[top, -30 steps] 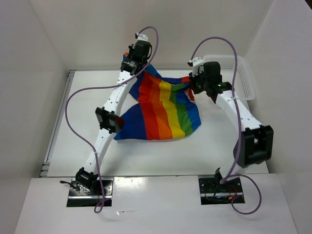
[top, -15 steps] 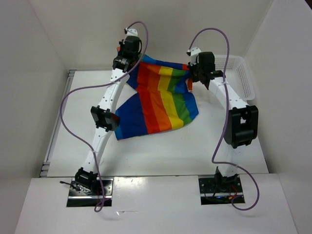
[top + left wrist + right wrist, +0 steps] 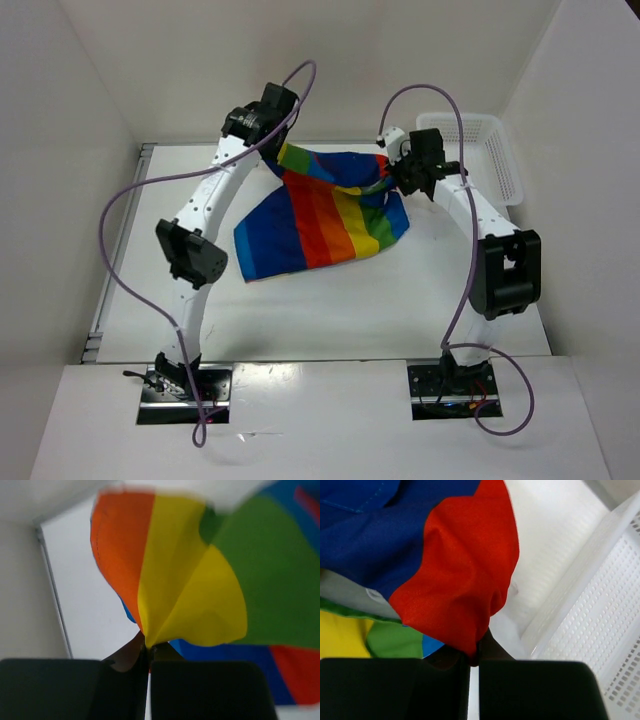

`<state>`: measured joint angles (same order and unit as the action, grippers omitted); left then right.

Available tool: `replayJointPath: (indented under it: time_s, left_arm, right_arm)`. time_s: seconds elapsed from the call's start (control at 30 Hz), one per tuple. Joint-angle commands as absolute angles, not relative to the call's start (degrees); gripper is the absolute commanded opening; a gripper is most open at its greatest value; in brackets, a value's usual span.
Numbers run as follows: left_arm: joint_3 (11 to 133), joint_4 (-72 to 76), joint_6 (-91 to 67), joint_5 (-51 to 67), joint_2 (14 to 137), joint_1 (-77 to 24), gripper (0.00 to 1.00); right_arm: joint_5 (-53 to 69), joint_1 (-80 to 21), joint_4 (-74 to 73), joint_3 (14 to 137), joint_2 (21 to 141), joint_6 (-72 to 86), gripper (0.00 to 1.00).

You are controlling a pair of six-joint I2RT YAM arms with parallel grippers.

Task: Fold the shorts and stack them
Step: Fold the shorts

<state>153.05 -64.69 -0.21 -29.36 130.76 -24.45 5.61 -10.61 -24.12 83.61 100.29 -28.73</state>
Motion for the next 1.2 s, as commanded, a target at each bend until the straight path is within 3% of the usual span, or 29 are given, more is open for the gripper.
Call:
replayJointPath:
  time_s: [0.0, 0.33, 0.63, 0.7, 0.73, 0.77, 0.8, 0.83, 0.87, 0.9, 0.93, 1.07, 1.17]
  left_arm:
    - [133.99, -68.12, 0.00, -25.14, 119.11, -23.47, 0.00]
    - [105.69, -74.44, 0.00, -17.94, 105.14, -26.80, 0.00]
    - [87.11, -74.44, 0.00, -10.12, 99.94, -35.50, 0.04]
    - [84.91, -74.44, 0.00, -7.58, 99.93, -37.17, 0.07]
    - [82.81, -74.44, 0.00, -6.78, 99.93, -37.18, 0.16]
    - [81.84, -74.44, 0.00, -5.98, 99.93, -37.70, 0.24]
    - [81.13, -74.44, 0.00, -5.28, 99.93, -37.71, 0.34]
    - [80.60, -74.44, 0.00, -4.66, 99.32, -37.71, 0.42]
    - [80.60, -74.44, 0.00, -3.79, 99.32, -37.71, 0.51]
    - [81.12, -74.44, 0.00, -3.78, 98.53, -37.71, 0.66]
    - [82.08, -74.44, 0.00, -3.17, 97.05, -37.71, 0.71]
    - [93.31, -74.44, 0.00, 1.74, 92.12, -36.83, 0.83]
    - [99.49, -74.44, 0.00, 11.84, 90.97, -28.50, 0.92]
  right_arm:
    - [6.24, -10.99, -25.49, 79.82, 95.63, -36.64, 0.00]
    - [6.68, -10.46, -31.46, 73.48, 90.80, -49.20, 0.00]
    - [-2.26, -14.84, -34.19, 62.96, 84.91, -62.57, 0.00]
    - [-2.99, -17.21, -32.97, 60.04, 81.49, -64.50, 0.13]
    - [-2.99, -17.23, -32.96, 57.94, 80.34, -64.51, 0.26]
    - [-2.29, -17.84, -32.96, 57.22, 78.50, -64.51, 0.44]
    - [-2.29, -17.84, -32.35, 56.69, 77.79, -64.51, 0.83]
    - [-2.29, -17.84, -31.65, 56.69, 77.26, -62.60, 0.94]
    - [-2.29, -17.84, -31.64, 56.69, 77.26, -61.45, 0.99]
    - [-1.68, -17.84, -30.94, 56.69, 75.78, -60.22, 0.99]
    - [-1.06, -17.32, -29.98, 58.43, 75.07, -58.81, 0.99]
    - [8.93, -13.63, -30.40, 65.72, 72.86, -44.27, 0.99]
    - [11.86, -13.62, -34.18, 71.01, 77.16, -33.10, 0.99]
